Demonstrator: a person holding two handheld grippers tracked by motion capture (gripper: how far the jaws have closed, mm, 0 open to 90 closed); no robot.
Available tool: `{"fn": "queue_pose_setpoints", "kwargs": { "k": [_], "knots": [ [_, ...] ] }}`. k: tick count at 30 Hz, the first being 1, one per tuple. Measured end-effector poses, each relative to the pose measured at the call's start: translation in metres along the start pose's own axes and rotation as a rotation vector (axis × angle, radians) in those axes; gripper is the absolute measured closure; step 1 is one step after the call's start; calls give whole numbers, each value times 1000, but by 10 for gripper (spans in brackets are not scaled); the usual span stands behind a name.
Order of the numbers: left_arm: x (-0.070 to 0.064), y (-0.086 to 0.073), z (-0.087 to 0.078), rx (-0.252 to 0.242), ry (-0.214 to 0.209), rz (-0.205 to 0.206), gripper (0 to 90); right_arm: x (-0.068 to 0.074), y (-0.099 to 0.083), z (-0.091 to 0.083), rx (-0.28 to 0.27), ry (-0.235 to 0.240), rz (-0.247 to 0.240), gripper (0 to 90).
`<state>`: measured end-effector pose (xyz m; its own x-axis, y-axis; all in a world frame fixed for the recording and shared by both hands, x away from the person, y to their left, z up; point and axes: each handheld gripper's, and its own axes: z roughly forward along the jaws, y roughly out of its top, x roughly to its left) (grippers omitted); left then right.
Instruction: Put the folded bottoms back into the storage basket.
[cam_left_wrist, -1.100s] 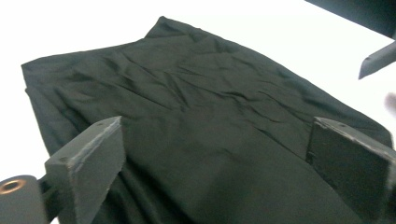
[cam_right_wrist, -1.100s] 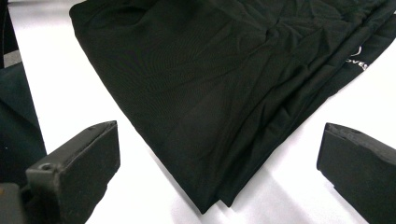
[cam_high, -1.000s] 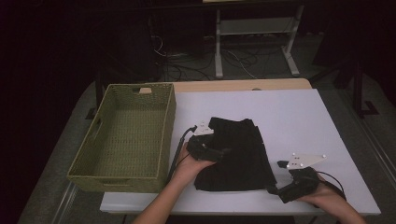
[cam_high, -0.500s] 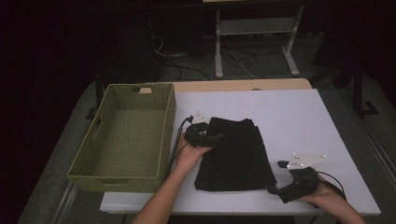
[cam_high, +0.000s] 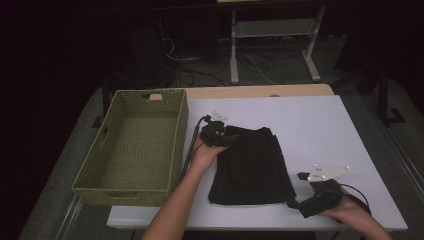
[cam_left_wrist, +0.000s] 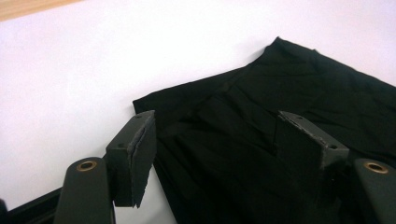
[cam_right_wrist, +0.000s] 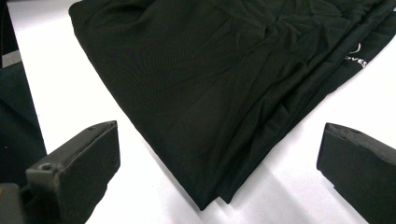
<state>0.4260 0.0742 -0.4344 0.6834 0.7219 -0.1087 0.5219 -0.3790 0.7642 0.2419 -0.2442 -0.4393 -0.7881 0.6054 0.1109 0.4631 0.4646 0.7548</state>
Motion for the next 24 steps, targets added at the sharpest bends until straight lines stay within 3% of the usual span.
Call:
{"fn": "queue_pose_setpoints", "kwargs": {
  "k": [14,19,24],
  "knots": [
    [13,-4,14,65,17,-12,303,0,0,-1,-2,-1,2,0],
    [14,-6,17,83,-13,-23,320,0,0,0,3,-1,-3,0],
    [14,-6,17,87,-14,-20,335,0,0,1,3,2,-4,0]
  ]
}}
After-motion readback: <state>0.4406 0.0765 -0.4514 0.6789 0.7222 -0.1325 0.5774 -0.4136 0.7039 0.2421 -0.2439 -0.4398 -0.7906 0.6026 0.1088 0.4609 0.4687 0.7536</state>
